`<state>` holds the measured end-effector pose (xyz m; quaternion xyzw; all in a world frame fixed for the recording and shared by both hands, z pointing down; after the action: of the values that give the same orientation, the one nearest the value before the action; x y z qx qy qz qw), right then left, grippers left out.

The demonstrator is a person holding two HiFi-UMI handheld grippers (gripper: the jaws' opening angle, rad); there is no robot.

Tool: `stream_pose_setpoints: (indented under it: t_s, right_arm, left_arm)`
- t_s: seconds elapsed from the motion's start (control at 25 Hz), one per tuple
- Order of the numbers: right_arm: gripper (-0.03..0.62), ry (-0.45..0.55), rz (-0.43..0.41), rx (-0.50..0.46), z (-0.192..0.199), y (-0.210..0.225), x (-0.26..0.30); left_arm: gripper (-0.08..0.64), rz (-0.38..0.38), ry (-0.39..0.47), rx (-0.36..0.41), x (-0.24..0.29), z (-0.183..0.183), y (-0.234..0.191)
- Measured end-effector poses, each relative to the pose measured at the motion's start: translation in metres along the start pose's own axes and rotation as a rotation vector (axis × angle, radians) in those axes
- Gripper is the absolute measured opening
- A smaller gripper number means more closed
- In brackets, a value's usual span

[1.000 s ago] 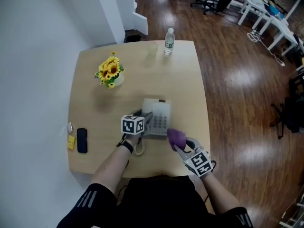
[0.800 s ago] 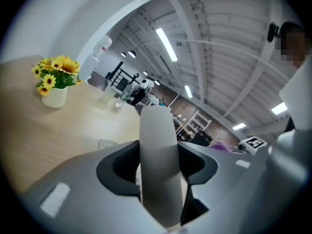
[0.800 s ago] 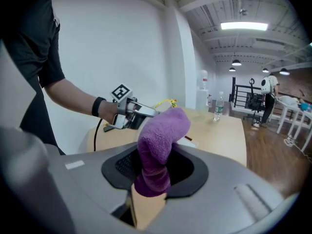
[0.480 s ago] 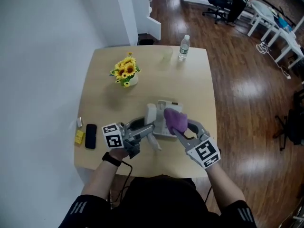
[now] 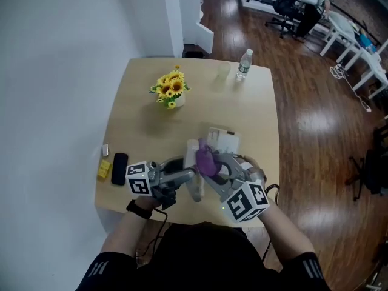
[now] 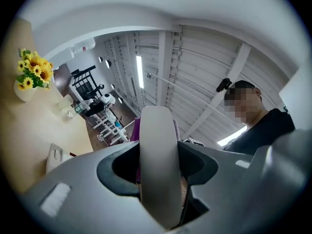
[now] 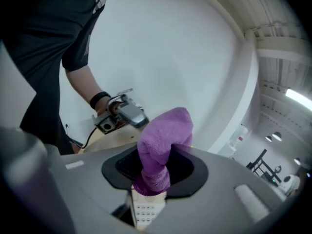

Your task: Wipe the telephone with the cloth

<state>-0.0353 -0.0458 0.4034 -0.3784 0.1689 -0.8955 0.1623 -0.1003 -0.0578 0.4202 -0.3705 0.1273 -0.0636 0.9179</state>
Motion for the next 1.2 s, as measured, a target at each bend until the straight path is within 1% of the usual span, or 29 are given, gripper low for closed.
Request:
stream_pose_setpoints:
  t_s: [0.08,0.12,0.16,0.24,0.32,0.36,0.44,0.64,0.72,0.76,0.84,0.96,1.0,1.04,1.08,1.2]
  right_arm:
    - [0.13,-0.023,-0.033,-0.039,0.004,-0.015,0.001]
    - [0.13,-0.027,-0.028,-0.035,0.004,-0.015,0.0]
    - [0.13,-0.021,-0.009,-0.011,0.003,-0.009,-0.002]
    - [0.132,0.02,0.044,0.071,-0.003,0.012,-0.008]
    - [0.132,0.062,0.071,0.131,-0.011,0.031,-0.012]
    - [0.13,0.074,0.072,0.136,-0.016,0.035,-0.013]
    - [0.13,0.077,0.061,0.115,-0.021,0.031,-0.013]
    - [0.129,0.035,-0.046,0.048,-0.014,0.0,-0.013]
    - [0.129,0.009,-0.084,0.017,-0.007,-0.014,-0.013]
    - [0.13,0.004,-0.098,0.023,-0.003,-0.019,-0.014]
    - [0.13,0.025,-0.122,0.09,0.003,-0.022,-0.018]
    - [0.13,0.104,-0.192,0.24,0.004,-0.02,-0.025]
    - [0.132,0.117,-0.217,0.268,0.003,-0.021,-0.025]
    - [0.131,0.119,-0.236,0.275,0.002,-0.023,-0.025]
    - [0.13,0.113,-0.247,0.263,0.0,-0.025,-0.024]
    - [0.131,0.076,-0.27,0.169,-0.004,-0.038,-0.02]
  left_arm:
    - [0.221,0.012,0.013,-0.009,-0.005,0.001,0.001]
    - [0.221,0.022,0.016,-0.012,-0.006,0.001,0.003]
    - [0.221,0.034,0.014,-0.012,-0.005,0.001,0.004]
    - [0.221,0.054,-0.005,-0.003,-0.002,0.004,0.008]
    - [0.221,0.063,-0.02,0.0,0.001,0.005,0.01]
    - [0.221,0.068,-0.016,-0.002,0.001,0.005,0.011]
    - [0.221,0.072,-0.002,-0.003,0.002,0.003,0.013]
    - [0.221,0.056,0.014,-0.005,-0.001,-0.001,0.014]
    - [0.221,0.051,0.038,-0.007,-0.004,-0.006,0.012]
    - [0.221,0.054,0.058,-0.007,-0.006,-0.009,0.012]
    - [0.221,0.066,0.102,-0.007,-0.008,-0.019,0.013]
    - [0.221,0.087,0.156,-0.003,-0.012,-0.033,0.015]
    - [0.221,0.093,0.167,-0.001,-0.012,-0.036,0.016]
    - [0.221,0.098,0.176,0.0,-0.013,-0.039,0.016]
    - [0.221,0.103,0.184,0.0,-0.012,-0.041,0.016]
    - [0.219,0.125,0.21,-0.007,-0.01,-0.046,0.018]
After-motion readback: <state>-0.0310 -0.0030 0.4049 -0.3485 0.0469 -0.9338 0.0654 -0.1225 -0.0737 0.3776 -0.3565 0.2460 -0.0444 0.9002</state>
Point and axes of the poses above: the fingertips, and each gripper's own axes: x forward along the fingers, y to its right, z out of its underside, the point moved 3 cm from there along -x, backward along the fingers, and after that the axes turned 11 degrees about -y, right-handed, at the moved point
